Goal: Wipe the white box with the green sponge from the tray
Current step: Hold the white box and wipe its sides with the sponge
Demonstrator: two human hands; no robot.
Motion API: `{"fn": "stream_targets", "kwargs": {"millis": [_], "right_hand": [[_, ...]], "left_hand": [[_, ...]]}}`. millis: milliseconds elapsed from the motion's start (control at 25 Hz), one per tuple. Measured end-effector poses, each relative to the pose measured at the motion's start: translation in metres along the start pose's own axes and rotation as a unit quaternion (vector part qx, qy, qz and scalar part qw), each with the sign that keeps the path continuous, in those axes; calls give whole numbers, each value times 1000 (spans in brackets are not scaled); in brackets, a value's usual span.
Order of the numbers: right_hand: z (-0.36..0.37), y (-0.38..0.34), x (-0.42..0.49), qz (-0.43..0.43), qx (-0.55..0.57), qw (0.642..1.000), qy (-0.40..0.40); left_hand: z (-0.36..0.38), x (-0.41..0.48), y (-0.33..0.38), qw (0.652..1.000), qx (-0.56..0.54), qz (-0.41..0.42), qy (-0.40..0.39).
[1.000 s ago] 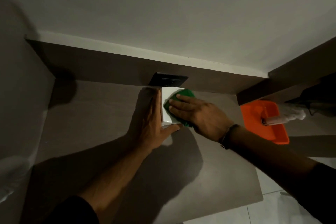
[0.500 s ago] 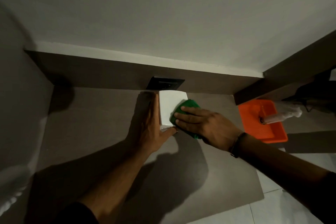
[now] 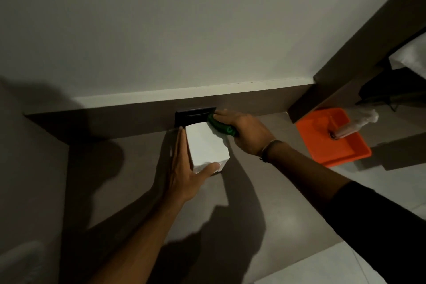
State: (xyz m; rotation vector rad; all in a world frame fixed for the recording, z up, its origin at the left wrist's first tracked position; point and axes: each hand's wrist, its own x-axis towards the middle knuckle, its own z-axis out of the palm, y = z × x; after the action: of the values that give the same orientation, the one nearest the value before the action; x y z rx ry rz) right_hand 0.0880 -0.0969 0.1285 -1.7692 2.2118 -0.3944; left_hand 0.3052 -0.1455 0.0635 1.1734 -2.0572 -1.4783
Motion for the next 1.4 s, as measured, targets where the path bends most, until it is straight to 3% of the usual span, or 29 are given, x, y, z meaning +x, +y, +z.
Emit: {"fn": "stream_targets", "kwargs": {"millis": [40,120,240,400,560,640,720,840,960,1120,1240,1400], "right_hand": [[1,6,-11,59,68,995,42],[5,13,-33,180,227,948,131],[21,10,-62,312,393,841,201],[42,-1,-90,389,498,733,250],[53,-9,-112,433,561,647,280],[61,-10,-118,440,570,630,289],[73,-11,-117,437,564,641,282],[94,-16,-108,435,565,641,284],[101,-36,-88,416,604,618,283],[101,-60,-58,367,664,581,295],[115,-88,-67,354,670,577,305],[136,-116,-94,369,677,568,287]], "left_hand": [[-3,0,10,998,39,19,34],[2,10,29,983,152,69,75],[24,32,45,930,357,85,13],[36,40,43,886,452,102,-2],[18,56,31,838,498,210,-71],[9,71,25,804,511,282,-110],[-2,85,19,774,517,334,-150],[-8,96,14,758,495,378,-193],[-8,103,6,767,463,408,-177],[-14,101,-14,702,451,542,-97],[-12,101,-10,709,426,556,-78],[-12,98,-14,684,430,587,-53]]}}
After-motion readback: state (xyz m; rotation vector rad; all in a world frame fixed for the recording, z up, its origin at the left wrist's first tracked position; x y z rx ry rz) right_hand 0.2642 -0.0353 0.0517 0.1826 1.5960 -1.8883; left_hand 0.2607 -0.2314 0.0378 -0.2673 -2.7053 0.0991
